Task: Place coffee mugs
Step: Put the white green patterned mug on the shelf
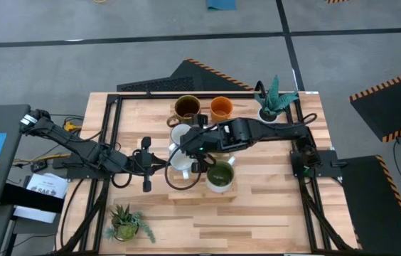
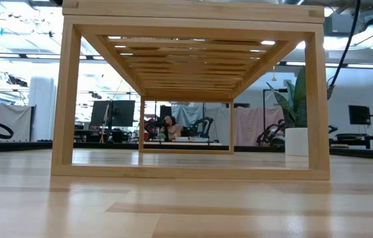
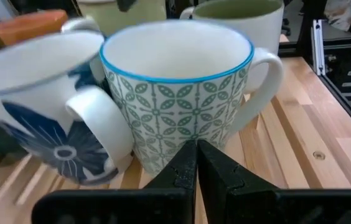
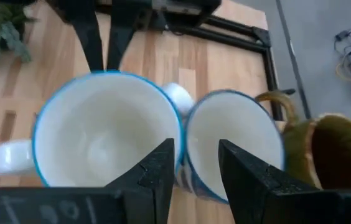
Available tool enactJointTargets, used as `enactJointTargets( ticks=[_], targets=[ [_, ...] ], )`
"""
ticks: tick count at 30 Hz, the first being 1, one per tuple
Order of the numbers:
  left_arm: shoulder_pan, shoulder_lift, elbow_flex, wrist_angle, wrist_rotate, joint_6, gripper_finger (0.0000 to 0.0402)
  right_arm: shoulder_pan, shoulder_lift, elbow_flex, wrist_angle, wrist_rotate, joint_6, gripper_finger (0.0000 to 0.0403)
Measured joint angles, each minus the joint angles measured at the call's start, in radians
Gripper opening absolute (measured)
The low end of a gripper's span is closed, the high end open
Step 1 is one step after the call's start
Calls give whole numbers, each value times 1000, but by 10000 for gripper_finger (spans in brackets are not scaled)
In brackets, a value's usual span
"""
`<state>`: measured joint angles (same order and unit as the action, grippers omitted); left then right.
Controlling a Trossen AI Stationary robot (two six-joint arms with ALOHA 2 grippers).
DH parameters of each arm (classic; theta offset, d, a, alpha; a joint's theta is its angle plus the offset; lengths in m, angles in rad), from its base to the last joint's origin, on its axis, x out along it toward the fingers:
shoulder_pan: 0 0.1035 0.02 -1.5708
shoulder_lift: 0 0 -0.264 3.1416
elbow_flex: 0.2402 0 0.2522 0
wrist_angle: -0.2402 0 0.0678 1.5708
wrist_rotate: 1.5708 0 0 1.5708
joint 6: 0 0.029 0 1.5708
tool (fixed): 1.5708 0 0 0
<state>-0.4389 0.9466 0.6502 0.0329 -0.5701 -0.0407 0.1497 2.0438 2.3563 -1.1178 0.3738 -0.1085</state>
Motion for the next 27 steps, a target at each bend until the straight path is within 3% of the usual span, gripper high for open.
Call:
enactJointTargets(
  ticks=[17,27],
  targets=[
    [0,0,0,60,-33,33,0,0,-83,0,-30,21,-33,150],
    [0,0,0,66,-41,56,0,-2,-112,-2,-143,21,2,150]
  ],
)
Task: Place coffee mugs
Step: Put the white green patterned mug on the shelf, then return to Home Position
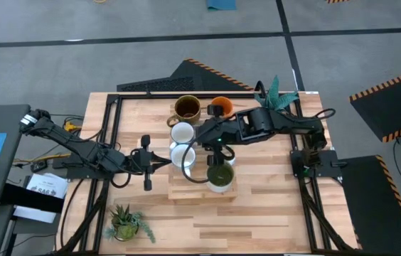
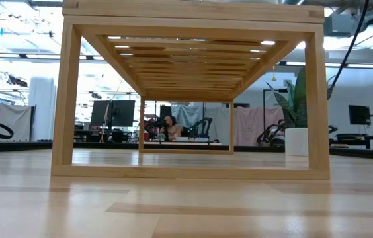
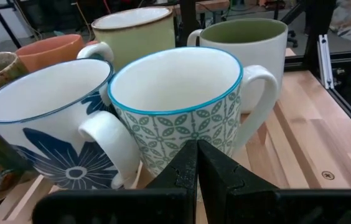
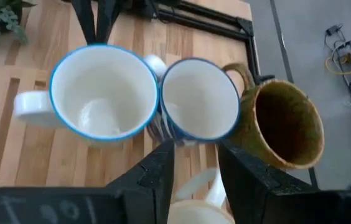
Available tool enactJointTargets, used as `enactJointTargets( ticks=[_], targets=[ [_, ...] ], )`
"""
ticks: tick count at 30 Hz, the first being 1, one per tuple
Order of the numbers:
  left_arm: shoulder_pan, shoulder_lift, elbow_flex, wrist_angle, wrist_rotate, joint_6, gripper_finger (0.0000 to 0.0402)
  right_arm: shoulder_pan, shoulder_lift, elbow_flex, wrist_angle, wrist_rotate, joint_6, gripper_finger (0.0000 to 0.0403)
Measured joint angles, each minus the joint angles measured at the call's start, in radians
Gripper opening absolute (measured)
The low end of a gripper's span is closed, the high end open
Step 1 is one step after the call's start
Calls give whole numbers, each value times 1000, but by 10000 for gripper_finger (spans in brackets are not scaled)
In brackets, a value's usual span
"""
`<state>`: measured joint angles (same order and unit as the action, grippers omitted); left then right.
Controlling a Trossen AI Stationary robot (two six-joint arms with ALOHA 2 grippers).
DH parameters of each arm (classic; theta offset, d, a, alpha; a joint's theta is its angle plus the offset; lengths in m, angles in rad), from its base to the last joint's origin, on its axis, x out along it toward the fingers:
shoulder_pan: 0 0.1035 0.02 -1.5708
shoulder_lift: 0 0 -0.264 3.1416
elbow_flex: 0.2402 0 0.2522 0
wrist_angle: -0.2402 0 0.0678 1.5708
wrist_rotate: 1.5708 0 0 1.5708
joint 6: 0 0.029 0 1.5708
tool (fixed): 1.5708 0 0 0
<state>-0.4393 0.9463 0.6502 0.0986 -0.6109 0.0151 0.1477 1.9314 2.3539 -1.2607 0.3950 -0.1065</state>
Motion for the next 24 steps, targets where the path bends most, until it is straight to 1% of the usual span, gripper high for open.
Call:
enactJointTargets(
  ticks=[8,18,21,24],
  targets=[
    [0,-13,0,-8,-3,16,0,-15,3,-3,-68,0,27,150],
    [0,-95,0,-110,-3,22,0,-34,3,-3,-158,0,54,150],
    [6,-127,0,-127,-4,62,0,-33,3,-3,-191,0,58,150],
    [34,-174,0,-126,-4,114,0,-34,0,-3,-272,0,95,149]
  ],
)
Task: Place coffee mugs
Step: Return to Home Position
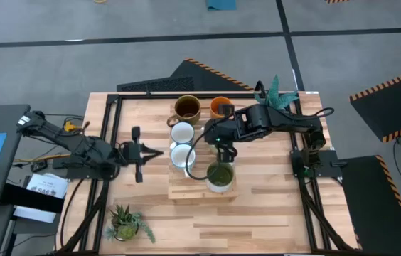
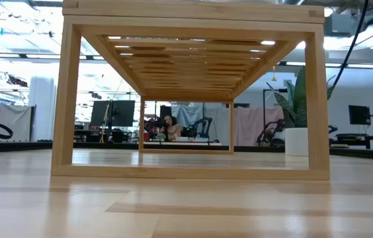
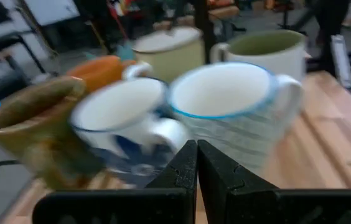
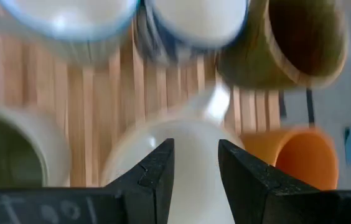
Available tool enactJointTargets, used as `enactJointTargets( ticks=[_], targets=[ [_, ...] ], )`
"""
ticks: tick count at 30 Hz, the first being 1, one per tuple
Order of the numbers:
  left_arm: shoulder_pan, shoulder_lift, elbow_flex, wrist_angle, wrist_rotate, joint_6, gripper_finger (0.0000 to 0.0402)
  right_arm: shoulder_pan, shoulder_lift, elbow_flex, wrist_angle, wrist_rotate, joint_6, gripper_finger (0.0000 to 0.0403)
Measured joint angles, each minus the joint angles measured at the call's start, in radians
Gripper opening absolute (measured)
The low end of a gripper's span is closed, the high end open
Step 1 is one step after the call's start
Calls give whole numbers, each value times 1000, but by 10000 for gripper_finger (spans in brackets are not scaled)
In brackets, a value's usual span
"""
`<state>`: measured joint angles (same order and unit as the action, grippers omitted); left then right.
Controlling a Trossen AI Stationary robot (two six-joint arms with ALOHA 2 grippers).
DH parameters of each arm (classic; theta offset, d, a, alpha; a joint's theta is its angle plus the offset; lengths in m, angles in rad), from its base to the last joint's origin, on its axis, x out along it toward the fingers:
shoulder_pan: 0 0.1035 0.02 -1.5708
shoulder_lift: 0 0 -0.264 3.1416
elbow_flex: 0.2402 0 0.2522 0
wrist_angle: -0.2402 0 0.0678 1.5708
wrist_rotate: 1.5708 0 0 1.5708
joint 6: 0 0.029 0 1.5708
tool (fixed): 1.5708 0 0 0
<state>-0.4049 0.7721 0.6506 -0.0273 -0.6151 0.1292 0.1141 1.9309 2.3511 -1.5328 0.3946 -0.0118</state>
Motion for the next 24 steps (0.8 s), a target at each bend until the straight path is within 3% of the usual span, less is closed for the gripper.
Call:
enactJointTargets(
  ticks=[4,9,13,18,24],
  targets=[
    [89,-68,0,2,48,33,0,-4,-38,-10,-34,-1,55,140],
    [235,-95,0,-1,252,27,0,12,-156,-50,-34,4,95,122],
    [331,-91,0,-8,343,29,0,37,-290,-137,-9,75,151,108],
    [421,-84,0,-20,433,47,0,85,-495,-393,31,200,265,81],
    [479,-103,-82,76,511,65,0,146,-792,-824,199,238,375,18]
  ],
)
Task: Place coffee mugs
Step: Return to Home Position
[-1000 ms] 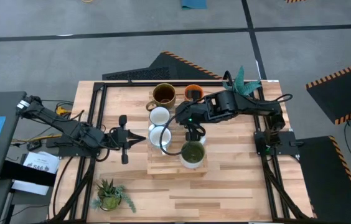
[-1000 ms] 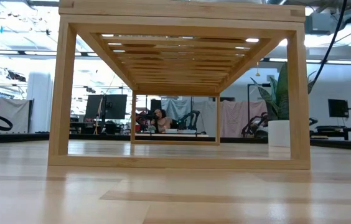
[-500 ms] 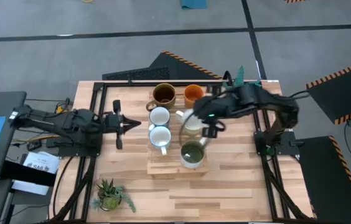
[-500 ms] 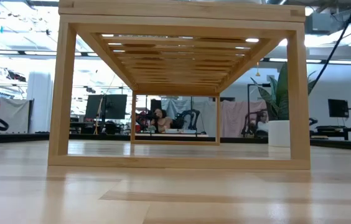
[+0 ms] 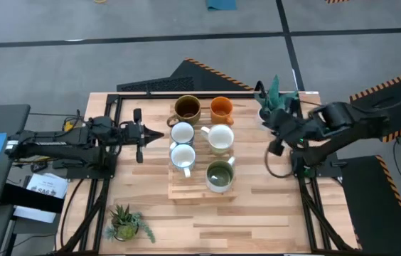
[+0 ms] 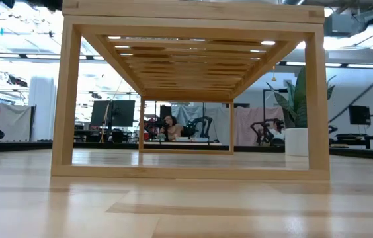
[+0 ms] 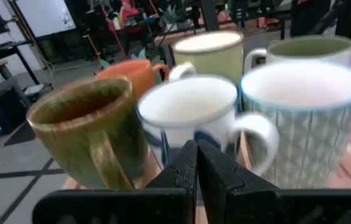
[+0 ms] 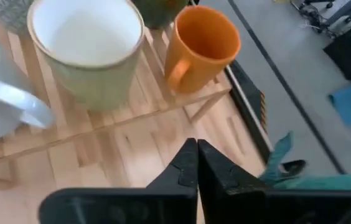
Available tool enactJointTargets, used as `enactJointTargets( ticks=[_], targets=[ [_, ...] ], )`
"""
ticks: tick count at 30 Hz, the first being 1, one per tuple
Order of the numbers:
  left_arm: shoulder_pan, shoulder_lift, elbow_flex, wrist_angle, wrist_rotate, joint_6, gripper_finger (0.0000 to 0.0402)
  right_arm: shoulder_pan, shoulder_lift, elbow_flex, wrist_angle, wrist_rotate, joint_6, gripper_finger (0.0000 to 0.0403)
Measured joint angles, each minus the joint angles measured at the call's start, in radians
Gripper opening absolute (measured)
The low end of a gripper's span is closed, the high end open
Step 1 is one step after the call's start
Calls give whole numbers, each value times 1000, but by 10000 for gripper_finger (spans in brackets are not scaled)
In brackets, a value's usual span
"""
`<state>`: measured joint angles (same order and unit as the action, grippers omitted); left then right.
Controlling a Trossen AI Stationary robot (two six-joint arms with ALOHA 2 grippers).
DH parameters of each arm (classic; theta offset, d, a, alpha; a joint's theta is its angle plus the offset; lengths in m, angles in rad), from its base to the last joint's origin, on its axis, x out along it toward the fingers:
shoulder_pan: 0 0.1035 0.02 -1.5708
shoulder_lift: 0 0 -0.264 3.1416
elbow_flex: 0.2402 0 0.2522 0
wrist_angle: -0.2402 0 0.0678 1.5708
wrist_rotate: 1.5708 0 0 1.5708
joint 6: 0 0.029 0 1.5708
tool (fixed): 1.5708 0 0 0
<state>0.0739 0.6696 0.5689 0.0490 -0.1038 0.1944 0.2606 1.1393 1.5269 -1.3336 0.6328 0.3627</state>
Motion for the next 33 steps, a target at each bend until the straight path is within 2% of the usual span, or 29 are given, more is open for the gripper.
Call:
enactJointTargets(
  ticks=[6,13,18,33],
  targets=[
    [14,-54,-156,116,12,-19,0,49,-273,-348,279,-2,-19,26],
    [3,-181,-263,130,45,-60,0,54,-450,-577,574,-15,-155,17],
    [-24,-279,-349,138,73,-103,0,53,-494,-665,645,-75,-183,21],
    [-62,-525,-544,152,70,-133,0,54,-582,-815,753,-106,-189,18]
  ],
)
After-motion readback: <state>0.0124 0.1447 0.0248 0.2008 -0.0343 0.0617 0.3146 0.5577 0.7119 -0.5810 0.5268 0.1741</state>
